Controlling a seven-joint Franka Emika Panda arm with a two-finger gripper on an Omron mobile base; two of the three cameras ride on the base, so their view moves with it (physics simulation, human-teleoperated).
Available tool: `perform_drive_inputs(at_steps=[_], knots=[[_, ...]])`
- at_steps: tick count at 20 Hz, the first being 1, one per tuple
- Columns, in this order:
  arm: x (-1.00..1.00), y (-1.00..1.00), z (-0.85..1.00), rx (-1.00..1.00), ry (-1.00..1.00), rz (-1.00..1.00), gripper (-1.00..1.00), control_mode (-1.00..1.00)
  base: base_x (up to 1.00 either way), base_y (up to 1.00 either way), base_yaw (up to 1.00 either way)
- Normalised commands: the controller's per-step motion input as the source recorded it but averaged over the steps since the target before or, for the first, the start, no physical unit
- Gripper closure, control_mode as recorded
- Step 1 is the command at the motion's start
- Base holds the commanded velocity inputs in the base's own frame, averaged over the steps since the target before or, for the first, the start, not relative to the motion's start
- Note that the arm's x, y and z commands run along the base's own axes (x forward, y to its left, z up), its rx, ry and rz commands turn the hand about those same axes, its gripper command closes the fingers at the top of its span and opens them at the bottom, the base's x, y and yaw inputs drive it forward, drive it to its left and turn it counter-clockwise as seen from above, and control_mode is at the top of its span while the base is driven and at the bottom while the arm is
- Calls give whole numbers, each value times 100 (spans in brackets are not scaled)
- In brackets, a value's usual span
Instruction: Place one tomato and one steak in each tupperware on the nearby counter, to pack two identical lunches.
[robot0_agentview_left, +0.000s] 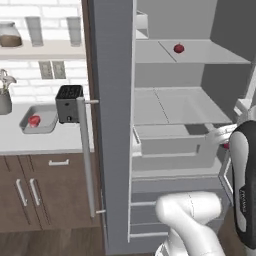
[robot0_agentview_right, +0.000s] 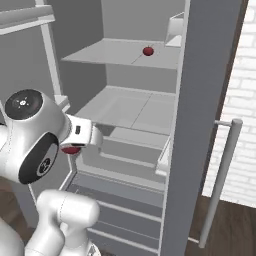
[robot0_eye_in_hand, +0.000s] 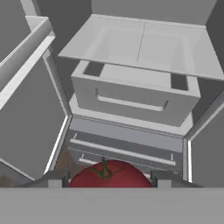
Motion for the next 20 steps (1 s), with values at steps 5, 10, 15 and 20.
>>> perform_drive_inputs(at_steps=[5,10,15,20], knots=[[0,0,0,0,0,0,100,100,-55,30,36],[0,0,0,0,0,0,100,100,0,54,83],[0,0,0,0,0,0,100,100,0,50,87],[0,0,0,0,0,0,100,100,0,56,84]])
